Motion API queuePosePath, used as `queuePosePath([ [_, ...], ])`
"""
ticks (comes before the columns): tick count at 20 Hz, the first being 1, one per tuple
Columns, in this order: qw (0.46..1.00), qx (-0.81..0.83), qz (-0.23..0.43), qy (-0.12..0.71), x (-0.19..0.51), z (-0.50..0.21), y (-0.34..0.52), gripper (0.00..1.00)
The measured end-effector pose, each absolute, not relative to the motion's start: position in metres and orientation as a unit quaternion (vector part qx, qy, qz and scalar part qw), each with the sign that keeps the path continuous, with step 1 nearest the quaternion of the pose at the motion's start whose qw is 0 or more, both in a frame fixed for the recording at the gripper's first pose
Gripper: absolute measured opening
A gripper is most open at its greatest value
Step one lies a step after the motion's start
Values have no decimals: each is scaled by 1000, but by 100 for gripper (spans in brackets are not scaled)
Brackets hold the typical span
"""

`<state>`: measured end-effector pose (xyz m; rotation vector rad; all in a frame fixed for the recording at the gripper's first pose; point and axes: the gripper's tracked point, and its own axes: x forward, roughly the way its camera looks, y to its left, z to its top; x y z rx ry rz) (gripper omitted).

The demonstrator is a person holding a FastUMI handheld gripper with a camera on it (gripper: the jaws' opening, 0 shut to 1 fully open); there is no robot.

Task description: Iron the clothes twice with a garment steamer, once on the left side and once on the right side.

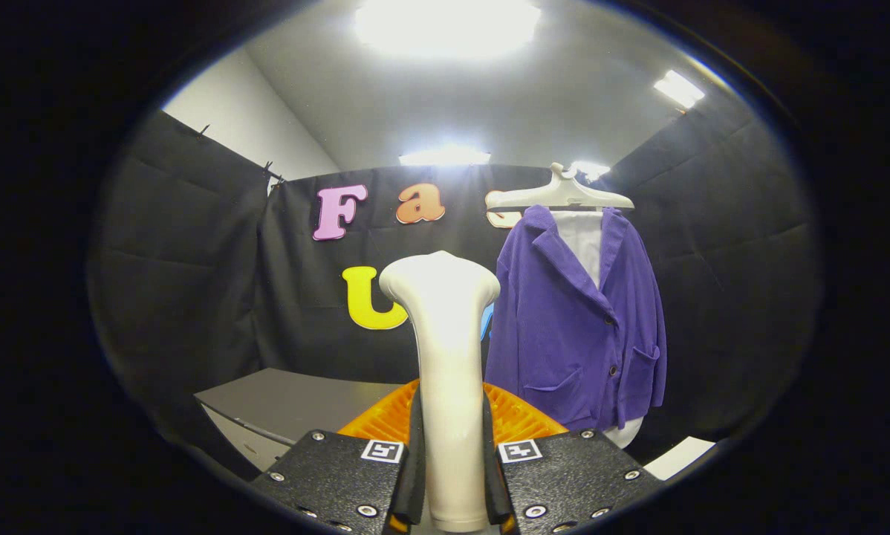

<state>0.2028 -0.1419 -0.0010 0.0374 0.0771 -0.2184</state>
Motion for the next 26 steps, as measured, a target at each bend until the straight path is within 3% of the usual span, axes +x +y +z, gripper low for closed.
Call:
queuePosePath([
  [15,979,-9,-202,-39,273,65,-240,32],
  [26,968,-25,-251,-12,348,44,-307,32],
])
